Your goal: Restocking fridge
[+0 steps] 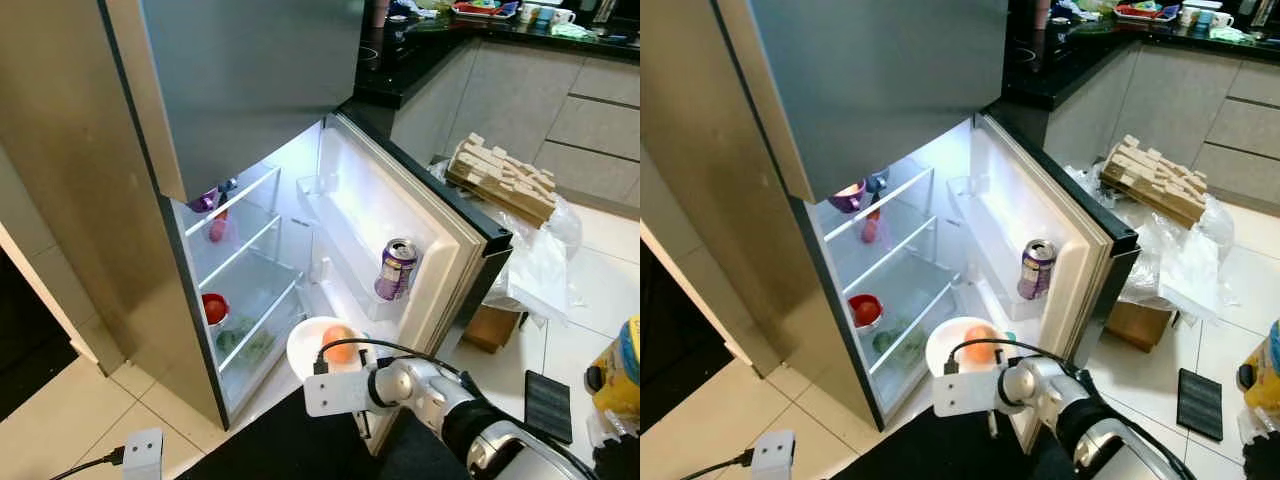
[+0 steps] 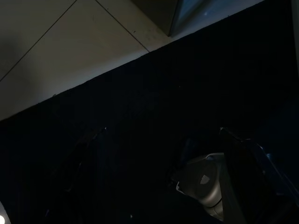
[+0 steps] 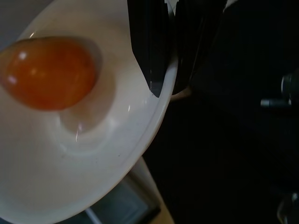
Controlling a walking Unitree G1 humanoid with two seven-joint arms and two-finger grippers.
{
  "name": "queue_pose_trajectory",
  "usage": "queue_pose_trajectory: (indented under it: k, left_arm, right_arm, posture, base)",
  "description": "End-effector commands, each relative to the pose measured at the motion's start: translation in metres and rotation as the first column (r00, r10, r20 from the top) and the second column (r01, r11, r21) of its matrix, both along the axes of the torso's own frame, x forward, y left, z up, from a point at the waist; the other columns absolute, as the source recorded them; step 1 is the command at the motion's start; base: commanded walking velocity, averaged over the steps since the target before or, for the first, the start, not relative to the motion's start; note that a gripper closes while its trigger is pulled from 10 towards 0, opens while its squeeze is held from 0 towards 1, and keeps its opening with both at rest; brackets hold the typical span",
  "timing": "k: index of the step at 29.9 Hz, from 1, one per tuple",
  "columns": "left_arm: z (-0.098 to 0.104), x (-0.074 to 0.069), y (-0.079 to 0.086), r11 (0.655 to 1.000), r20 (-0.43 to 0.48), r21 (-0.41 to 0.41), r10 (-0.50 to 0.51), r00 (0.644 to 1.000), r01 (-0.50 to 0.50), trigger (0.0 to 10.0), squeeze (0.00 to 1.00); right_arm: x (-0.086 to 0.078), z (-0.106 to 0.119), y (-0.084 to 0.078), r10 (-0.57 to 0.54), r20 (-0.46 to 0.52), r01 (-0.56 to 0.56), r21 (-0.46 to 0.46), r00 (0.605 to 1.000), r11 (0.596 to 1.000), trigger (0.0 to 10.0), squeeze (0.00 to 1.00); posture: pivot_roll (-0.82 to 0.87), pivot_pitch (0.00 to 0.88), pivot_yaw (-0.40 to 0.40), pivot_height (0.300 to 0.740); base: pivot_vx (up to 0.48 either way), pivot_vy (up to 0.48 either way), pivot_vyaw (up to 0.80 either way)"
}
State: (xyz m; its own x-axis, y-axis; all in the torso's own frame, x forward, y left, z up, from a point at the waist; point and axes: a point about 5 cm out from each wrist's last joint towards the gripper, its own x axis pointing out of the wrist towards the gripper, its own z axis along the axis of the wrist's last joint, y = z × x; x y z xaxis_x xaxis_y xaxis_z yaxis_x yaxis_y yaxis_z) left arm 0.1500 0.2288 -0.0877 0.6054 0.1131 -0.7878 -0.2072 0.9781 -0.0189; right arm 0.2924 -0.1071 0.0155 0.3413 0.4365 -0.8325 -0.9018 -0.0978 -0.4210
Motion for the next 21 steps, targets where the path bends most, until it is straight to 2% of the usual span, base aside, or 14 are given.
queue_pose_trajectory:
  k: [1, 7, 15, 16, 18, 21]
  left_arm:
    - [-0.003, -0.003, -0.004, 1.0, -0.02, -0.004, -0.013, 1.0, 0.013, 10.0, 0.0]
    - [-0.004, -0.006, -0.006, 1.0, -0.026, -0.01, -0.009, 1.0, 0.009, 10.0, 0.0]
    - [-0.004, -0.007, -0.007, 1.0, -0.026, -0.012, -0.009, 1.0, 0.009, 10.0, 0.0]
    - [-0.004, -0.006, -0.007, 1.0, -0.025, -0.013, -0.009, 1.0, 0.009, 10.0, 0.0]
    - [-0.004, -0.006, -0.007, 1.0, -0.025, -0.013, -0.009, 1.0, 0.009, 10.0, 0.0]
    - [-0.004, -0.006, -0.007, 1.0, -0.024, -0.013, -0.01, 1.0, 0.01, 10.0, 0.0]
  right_arm:
    - [0.005, 0.006, -0.005, -0.02, 0.02, 0.02, -0.004, 1.0, 1.0, 10.0, 0.0]
    - [0.009, 0.005, -0.032, -0.098, 0.016, 0.099, -0.066, 0.995, 0.993, 10.0, 0.0]
    - [0.012, 0.006, -0.054, -0.167, 0.029, 0.17, -0.102, 0.985, 0.98, 10.0, 0.0]
    - [0.013, 0.007, -0.062, -0.2, 0.036, 0.203, -0.113, 0.979, 0.973, 10.0, 0.0]
    - [0.013, 0.007, -0.062, -0.2, 0.036, 0.203, -0.113, 0.979, 0.973, 10.0, 0.0]
    - [0.015, 0.008, -0.073, -0.231, 0.055, 0.236, -0.132, 0.971, 0.963, 10.0, 0.0]
  posture:
    - [0.05, 0.0, -0.059, 0.74]
    - [0.05, 0.0, -0.062, 0.74]
    - [0.05, 0.0, -0.061, 0.74]
    - [0.05, 0.0, -0.061, 0.74]
    - [0.05, 0.0, -0.061, 0.74]
    - [0.05, 0.0, -0.061, 0.74]
  base:
    - [0.0, 0.0, 0.0]
    - [0.0, 0.0, 0.0]
    - [0.0, 0.0, 0.0]
    - [0.0, 0.0, 0.0]
    - [0.0, 0.0, 0.0]
    - [0.0, 0.0, 0.0]
